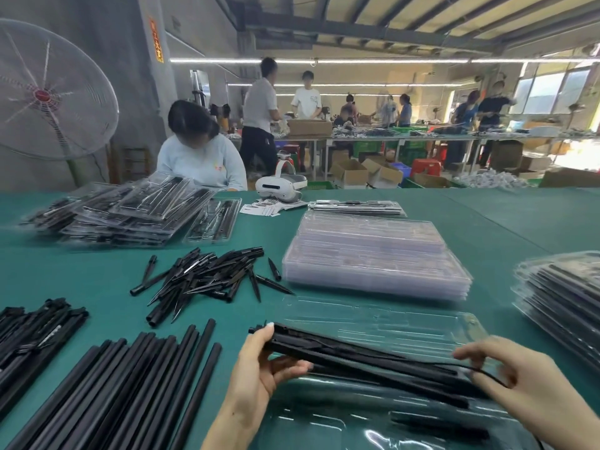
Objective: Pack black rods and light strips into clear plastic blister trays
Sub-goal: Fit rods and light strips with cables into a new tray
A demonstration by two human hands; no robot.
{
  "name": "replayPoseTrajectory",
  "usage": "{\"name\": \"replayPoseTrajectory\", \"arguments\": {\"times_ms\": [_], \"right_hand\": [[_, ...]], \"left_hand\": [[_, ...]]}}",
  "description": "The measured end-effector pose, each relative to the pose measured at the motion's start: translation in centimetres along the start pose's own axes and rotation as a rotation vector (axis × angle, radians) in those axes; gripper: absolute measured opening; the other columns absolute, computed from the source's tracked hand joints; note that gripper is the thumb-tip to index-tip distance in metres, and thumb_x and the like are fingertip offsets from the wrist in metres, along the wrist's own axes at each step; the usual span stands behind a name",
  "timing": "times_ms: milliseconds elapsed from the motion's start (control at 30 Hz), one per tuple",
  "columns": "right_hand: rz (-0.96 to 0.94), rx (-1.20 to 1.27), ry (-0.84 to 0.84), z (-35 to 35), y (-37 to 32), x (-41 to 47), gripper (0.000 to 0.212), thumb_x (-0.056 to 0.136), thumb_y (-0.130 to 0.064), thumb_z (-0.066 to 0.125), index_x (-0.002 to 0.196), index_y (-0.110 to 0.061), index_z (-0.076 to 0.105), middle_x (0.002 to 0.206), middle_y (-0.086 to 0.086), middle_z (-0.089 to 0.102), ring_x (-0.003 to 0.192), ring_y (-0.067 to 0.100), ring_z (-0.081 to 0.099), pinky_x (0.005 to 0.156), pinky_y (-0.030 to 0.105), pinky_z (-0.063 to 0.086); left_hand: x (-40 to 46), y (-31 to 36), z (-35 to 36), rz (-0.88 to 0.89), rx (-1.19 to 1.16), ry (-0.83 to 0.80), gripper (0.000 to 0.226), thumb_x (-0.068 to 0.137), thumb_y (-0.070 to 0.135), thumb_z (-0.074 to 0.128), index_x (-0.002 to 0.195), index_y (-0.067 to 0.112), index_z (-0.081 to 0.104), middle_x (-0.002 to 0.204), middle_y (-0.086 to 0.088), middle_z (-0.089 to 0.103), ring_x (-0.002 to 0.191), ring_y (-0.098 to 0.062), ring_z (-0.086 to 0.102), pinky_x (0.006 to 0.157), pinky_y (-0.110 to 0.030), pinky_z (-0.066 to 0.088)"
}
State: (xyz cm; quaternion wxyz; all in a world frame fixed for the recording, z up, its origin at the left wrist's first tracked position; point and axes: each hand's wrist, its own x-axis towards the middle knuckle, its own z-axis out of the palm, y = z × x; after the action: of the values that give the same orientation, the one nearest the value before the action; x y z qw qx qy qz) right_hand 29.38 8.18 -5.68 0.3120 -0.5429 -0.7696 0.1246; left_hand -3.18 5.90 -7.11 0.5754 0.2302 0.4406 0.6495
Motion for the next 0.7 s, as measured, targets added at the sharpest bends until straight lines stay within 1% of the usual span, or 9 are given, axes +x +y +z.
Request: {"name": "replayPoseTrajectory", "arguments": {"times_ms": [67,133,200,267,367,467,533,600,700], "right_hand": [[0.032,-0.006,0.000,0.1,-0.1,0.0,0.049,0.071,-0.005,0.080,0.088,-0.049,0.068,0.077,-0.019,0.068,0.042,0.000,0.037,0.047,0.011,0.035],[0.072,0.082,0.009,0.2,-0.2,-0.1,0.052,0.078,-0.002,0.073,0.085,-0.053,0.067,0.074,-0.021,0.069,0.042,-0.005,0.049,0.046,0.008,0.040],[0.132,0.165,-0.050,0.2,-0.2,-0.4,0.050,0.086,-0.003,0.064,0.081,-0.053,0.070,0.071,-0.017,0.070,0.040,0.000,0.055,0.046,0.017,0.048],[0.187,0.226,-0.106,0.1,-0.3,-0.6,0.044,0.090,-0.007,0.058,0.080,-0.046,0.073,0.072,-0.009,0.070,0.039,0.016,0.057,0.045,0.022,0.049],[0.246,0.306,-0.138,-0.2,-0.4,-0.6,0.034,0.093,-0.010,0.054,0.085,-0.034,0.077,0.077,0.002,0.070,0.040,0.021,0.057,0.039,0.020,0.043],[0.271,0.314,-0.152,0.0,-0.4,-0.5,0.030,0.094,-0.012,0.053,0.086,-0.029,0.077,0.076,0.004,0.070,0.041,0.022,0.058,0.039,0.020,0.043],[0.277,0.316,-0.165,0.0,-0.4,-0.5,0.030,0.093,-0.011,0.055,0.084,-0.028,0.077,0.076,0.005,0.071,0.041,0.022,0.058,0.039,0.020,0.043],[0.269,0.285,-0.184,0.0,-0.2,-0.5,0.031,0.092,-0.013,0.056,0.081,-0.032,0.077,0.076,0.003,0.072,0.041,0.020,0.058,0.041,0.020,0.044],[0.265,0.247,-0.186,0.0,-0.2,-0.5,0.025,0.090,-0.024,0.057,0.079,-0.037,0.075,0.073,-0.001,0.073,0.041,0.016,0.057,0.043,0.019,0.044]], "left_hand": [[0.2,0.0,-0.1,-0.019,0.047,-0.029,0.012,0.096,0.009,0.045,0.094,-0.001,0.049,0.072,-0.026,0.066,0.055,-0.040,0.065,0.042,-0.030,0.054],[0.2,0.2,-0.3,-0.054,0.115,-0.072,0.004,0.092,0.002,0.045,0.088,0.001,0.046,0.074,-0.027,0.065,0.053,-0.039,0.065,0.042,-0.030,0.054],[0.3,0.4,-0.7,-0.115,0.170,-0.103,0.006,0.090,-0.004,0.046,0.086,0.001,0.046,0.075,-0.028,0.065,0.053,-0.039,0.065,0.042,-0.031,0.054],[0.2,0.7,-0.9,-0.155,0.235,-0.122,0.003,0.089,-0.006,0.049,0.088,-0.003,0.050,0.079,-0.029,0.065,0.055,-0.039,0.066,0.043,-0.031,0.055],[0.3,1.0,-1.5,-0.166,0.426,-0.118,0.007,0.086,-0.003,0.061,0.089,-0.009,0.062,0.078,-0.022,0.068,0.053,-0.033,0.066,0.045,-0.027,0.053],[0.2,0.9,-1.8,-0.164,0.599,-0.113,0.015,0.086,0.007,0.068,0.093,-0.006,0.067,0.079,-0.015,0.068,0.043,-0.025,0.060,0.039,-0.021,0.045],[0.3,0.5,-1.8,-0.093,0.730,-0.075,0.012,0.087,0.013,0.068,0.091,0.001,0.069,0.081,-0.011,0.071,0.039,-0.022,0.057,0.037,-0.019,0.040],[0.5,0.0,-2.0,0.022,0.893,-0.006,0.008,0.086,0.019,0.069,0.087,0.010,0.069,0.084,-0.007,0.072,0.039,-0.021,0.057,0.039,-0.019,0.039],[0.6,-0.5,-2.3,0.166,1.029,0.043,0.006,0.085,0.023,0.069,0.086,0.018,0.066,0.097,-0.007,0.054,0.037,-0.017,0.057,0.039,-0.020,0.038]]}}
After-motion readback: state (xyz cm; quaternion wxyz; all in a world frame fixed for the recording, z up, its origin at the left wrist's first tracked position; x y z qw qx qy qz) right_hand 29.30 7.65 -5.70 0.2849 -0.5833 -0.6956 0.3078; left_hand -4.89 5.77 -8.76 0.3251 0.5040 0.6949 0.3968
